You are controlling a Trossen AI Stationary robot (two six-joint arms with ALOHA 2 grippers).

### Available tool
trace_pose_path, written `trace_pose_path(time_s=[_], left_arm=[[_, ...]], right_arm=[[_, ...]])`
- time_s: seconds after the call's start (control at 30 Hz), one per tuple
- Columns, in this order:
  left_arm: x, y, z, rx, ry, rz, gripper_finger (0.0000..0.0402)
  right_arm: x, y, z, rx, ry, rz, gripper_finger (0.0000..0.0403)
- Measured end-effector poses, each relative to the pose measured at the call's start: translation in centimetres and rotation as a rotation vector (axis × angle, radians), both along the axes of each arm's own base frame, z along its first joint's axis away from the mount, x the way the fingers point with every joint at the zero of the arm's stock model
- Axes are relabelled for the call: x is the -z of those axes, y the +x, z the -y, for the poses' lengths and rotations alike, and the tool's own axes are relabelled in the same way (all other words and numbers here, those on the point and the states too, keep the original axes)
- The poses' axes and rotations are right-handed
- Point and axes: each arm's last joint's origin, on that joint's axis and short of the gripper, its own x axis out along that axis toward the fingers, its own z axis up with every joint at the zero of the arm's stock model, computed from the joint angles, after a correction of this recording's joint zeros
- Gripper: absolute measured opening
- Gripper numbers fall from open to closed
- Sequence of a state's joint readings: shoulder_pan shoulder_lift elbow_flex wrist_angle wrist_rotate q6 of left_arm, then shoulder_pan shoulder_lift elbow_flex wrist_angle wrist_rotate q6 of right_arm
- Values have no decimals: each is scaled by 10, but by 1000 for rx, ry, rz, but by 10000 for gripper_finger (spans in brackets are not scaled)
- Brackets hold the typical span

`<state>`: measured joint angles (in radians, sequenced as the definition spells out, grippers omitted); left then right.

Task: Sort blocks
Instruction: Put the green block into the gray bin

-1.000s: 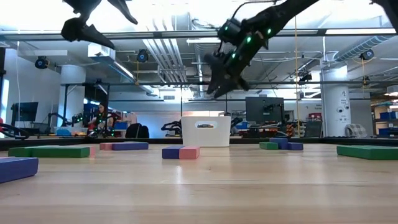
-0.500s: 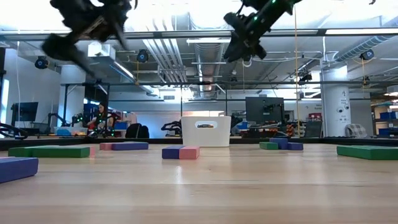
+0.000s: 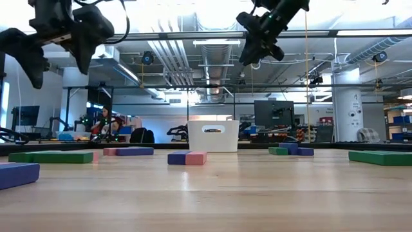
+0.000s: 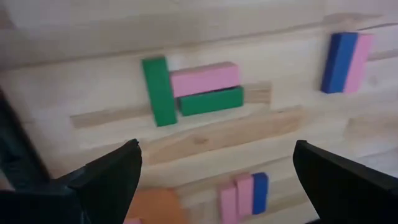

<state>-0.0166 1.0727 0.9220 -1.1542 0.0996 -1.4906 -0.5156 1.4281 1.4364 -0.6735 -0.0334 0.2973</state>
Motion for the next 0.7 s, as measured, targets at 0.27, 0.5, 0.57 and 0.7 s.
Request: trace_pose_path(time_s=[0.27, 0.5, 0.57, 0.7], left_arm=[[2, 1, -3, -10, 84, -15, 388], [14, 4, -4, -20, 133, -82, 388], [25, 4, -4, -29, 133, -123, 387], [51, 3, -4, -46, 132, -180, 379]], right_arm=[[-14, -2, -23, 13, 48, 66, 81], [-19, 0, -40, -5, 79, 91, 63], [-17, 1, -45, -17, 83, 75, 60], [-16, 3, -55, -16, 73, 44, 58]])
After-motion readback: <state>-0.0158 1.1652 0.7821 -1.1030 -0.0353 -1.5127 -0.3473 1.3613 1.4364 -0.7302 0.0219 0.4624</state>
